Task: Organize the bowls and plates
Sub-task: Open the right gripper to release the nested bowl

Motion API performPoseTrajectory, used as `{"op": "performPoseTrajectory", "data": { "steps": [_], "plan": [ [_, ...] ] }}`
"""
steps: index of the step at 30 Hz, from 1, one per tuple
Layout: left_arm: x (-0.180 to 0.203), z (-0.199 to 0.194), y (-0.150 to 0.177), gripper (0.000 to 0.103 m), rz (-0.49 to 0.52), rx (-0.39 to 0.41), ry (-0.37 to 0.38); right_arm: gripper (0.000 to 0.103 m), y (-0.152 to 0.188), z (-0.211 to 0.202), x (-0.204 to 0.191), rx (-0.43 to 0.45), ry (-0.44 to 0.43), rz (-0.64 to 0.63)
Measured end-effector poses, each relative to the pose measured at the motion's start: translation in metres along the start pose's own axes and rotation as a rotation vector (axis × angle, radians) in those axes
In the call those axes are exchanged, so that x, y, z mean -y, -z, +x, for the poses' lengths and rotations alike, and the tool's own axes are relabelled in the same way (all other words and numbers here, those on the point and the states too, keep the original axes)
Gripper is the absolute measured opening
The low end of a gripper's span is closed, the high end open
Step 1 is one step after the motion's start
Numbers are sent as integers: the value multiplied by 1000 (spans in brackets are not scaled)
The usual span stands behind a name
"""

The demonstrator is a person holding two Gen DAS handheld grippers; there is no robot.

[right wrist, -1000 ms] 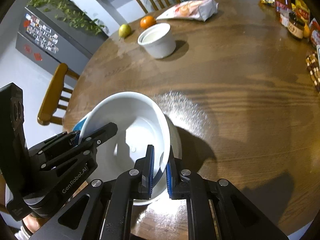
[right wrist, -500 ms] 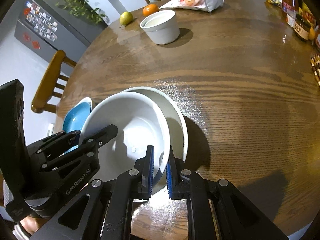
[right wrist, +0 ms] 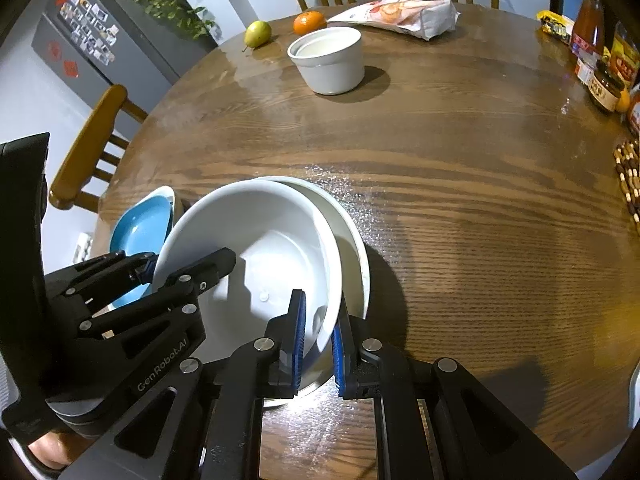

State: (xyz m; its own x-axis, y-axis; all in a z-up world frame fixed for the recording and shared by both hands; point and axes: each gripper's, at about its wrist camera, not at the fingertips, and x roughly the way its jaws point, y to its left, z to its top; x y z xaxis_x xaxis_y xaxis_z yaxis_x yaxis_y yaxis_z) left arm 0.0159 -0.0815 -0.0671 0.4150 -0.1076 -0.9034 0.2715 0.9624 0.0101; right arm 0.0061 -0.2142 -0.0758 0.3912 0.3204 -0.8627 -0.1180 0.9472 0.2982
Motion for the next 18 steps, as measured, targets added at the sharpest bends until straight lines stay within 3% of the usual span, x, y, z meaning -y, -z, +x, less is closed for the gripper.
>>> {"op": "performPoseTrajectory", "data": {
  "steps": [13,18],
  "plan": [
    [2,-2,-2,19,9,8,-13,11,-2,-4,-10,36,107,-74],
    [0,-5,-3,21,8,17,-11,11,-4,-7,-7,47,107,-69]
  ]
}}
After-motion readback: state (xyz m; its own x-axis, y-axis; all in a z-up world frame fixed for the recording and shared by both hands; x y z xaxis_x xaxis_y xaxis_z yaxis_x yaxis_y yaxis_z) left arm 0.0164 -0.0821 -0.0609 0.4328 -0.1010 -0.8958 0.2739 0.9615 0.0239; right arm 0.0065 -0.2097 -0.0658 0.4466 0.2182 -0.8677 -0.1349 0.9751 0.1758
